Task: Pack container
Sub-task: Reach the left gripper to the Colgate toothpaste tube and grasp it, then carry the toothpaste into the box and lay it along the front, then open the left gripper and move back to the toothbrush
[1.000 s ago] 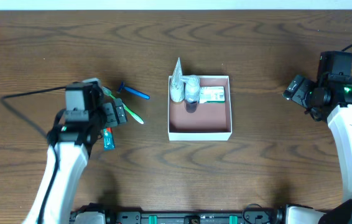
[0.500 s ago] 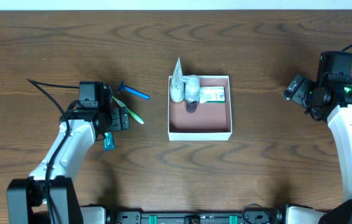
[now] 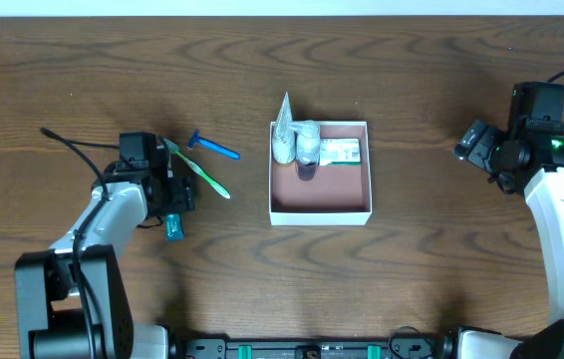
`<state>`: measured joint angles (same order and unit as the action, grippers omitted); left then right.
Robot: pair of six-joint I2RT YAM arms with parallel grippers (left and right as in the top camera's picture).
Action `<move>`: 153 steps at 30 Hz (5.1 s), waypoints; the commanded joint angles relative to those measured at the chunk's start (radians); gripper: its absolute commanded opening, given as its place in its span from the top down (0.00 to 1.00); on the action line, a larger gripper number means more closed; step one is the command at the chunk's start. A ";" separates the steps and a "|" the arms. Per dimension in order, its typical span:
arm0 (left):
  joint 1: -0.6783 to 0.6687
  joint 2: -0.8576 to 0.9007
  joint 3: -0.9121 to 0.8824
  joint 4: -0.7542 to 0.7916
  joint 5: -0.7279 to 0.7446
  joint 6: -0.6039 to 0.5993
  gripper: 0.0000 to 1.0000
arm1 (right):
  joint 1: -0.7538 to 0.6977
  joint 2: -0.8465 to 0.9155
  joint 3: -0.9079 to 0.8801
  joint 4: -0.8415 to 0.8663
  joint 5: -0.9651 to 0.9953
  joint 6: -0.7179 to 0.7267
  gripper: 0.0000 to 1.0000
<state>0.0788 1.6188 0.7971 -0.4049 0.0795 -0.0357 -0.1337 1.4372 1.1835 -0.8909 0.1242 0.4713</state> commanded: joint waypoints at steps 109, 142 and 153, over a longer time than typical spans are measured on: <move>-0.905 -0.170 0.093 0.396 0.013 0.874 0.02 | -0.007 -0.018 0.013 0.001 0.006 0.006 0.01; -0.594 -0.555 0.092 -0.072 -0.581 -0.214 0.02 | -0.007 -0.018 0.013 0.001 0.006 0.006 0.01; -0.522 -0.307 0.092 -0.073 -0.422 -0.455 0.02 | -0.007 -0.018 0.013 0.001 0.006 0.006 0.01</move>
<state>-0.4904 1.2648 0.8810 -0.4721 -0.3725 -0.3183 -0.1337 1.4368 1.1835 -0.8906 0.1242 0.4709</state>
